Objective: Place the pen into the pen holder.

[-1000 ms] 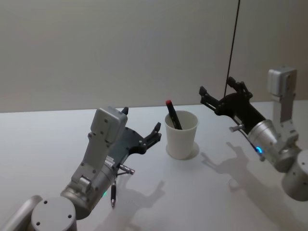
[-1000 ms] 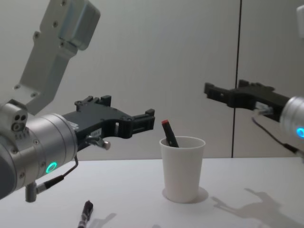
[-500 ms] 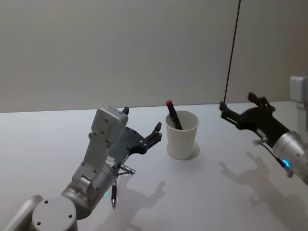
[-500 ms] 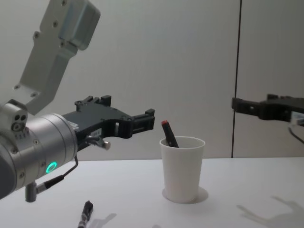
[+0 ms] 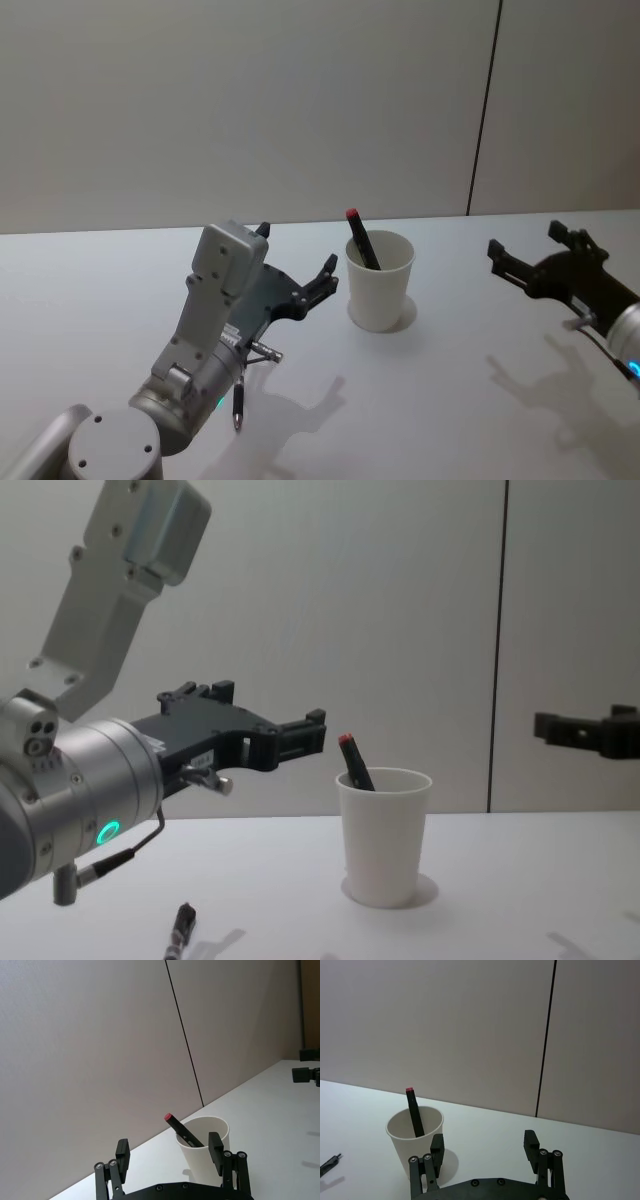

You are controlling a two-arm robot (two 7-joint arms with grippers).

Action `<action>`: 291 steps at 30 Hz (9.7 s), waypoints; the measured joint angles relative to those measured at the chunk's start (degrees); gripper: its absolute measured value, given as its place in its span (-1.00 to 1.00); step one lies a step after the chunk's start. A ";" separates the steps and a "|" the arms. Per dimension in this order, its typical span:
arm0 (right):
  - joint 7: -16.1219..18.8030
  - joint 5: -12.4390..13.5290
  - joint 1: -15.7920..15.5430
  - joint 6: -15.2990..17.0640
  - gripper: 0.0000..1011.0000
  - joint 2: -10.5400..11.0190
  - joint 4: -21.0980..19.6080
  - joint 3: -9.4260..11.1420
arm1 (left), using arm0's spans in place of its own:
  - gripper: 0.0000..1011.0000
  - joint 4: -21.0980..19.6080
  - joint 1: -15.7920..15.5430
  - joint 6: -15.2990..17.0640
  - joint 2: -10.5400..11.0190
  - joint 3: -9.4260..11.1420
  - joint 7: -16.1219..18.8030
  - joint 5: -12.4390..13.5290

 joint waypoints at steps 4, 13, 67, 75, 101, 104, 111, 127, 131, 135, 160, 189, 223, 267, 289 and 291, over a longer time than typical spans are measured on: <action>-0.26 0.48 -1.23 0.81 0.98 0.75 -1.37 0.37 | 0.99 0.00 0.00 0.00 0.00 0.00 0.00 0.00; -1.00 1.62 -4.25 2.53 0.98 2.63 -4.60 1.34 | 0.99 0.00 0.00 0.00 0.00 0.00 0.00 0.00; -1.57 2.64 -6.86 4.01 0.98 4.26 -7.37 2.16 | 0.99 -5.04 0.62 25.03 -0.32 -1.97 4.73 0.93; -1.56 2.64 -6.89 4.01 0.98 4.26 -7.38 2.16 | 0.99 -6.19 0.95 30.46 -0.73 -2.67 6.18 -1.41; -1.56 2.64 -6.89 4.00 0.98 4.26 -7.37 2.16 | 0.99 -5.88 2.76 38.78 -4.31 -4.34 13.15 -9.93; -1.56 2.64 -6.89 4.00 0.98 4.26 -7.37 2.16 | 0.99 -5.44 2.82 39.19 -4.71 -4.53 13.87 -10.56; -1.57 2.64 -6.89 4.00 0.98 4.26 -7.37 2.16 | 0.99 -4.22 2.82 39.92 -5.62 -5.12 15.26 -12.01; -1.57 2.64 -6.89 4.00 0.98 4.26 -7.37 2.16 | 0.99 -0.99 2.10 41.17 -6.96 -6.44 16.70 -13.45; -1.56 2.64 -6.89 4.00 0.98 4.26 -7.37 2.16 | 0.99 -0.17 1.95 41.39 -7.16 -6.78 16.78 -13.45; -1.57 2.64 -6.89 4.00 0.98 4.26 -7.37 2.16 | 0.99 0.38 1.83 41.57 -7.33 -6.99 16.80 -13.35; -1.57 2.64 -6.89 4.00 0.98 4.25 -7.37 2.16 | 0.00 1.95 1.00 44.90 -8.53 -7.94 15.71 -12.38; -1.56 2.64 -6.89 4.00 0.98 4.25 -7.37 2.16 | -0.54 2.19 1.39 45.68 -9.40 -8.73 14.17 -10.48; -1.57 2.64 -6.89 4.00 0.98 4.25 -7.37 2.16 | -0.74 1.67 0.13 36.38 -9.06 -10.33 9.46 -4.58; -1.57 2.64 -6.89 4.00 0.98 4.26 -7.37 2.16 | -0.74 2.16 -2.50 5.36 -6.02 -11.10 -16.99 1.03; -1.57 2.64 -6.89 4.00 0.98 4.25 -7.37 2.16 | -0.74 6.04 -6.50 1.42 -6.22 -9.93 -36.91 -1.50; -1.57 2.64 -6.89 4.00 0.98 4.26 -7.37 2.16 | -0.74 6.40 -6.79 1.36 -6.41 -9.64 -38.16 -1.35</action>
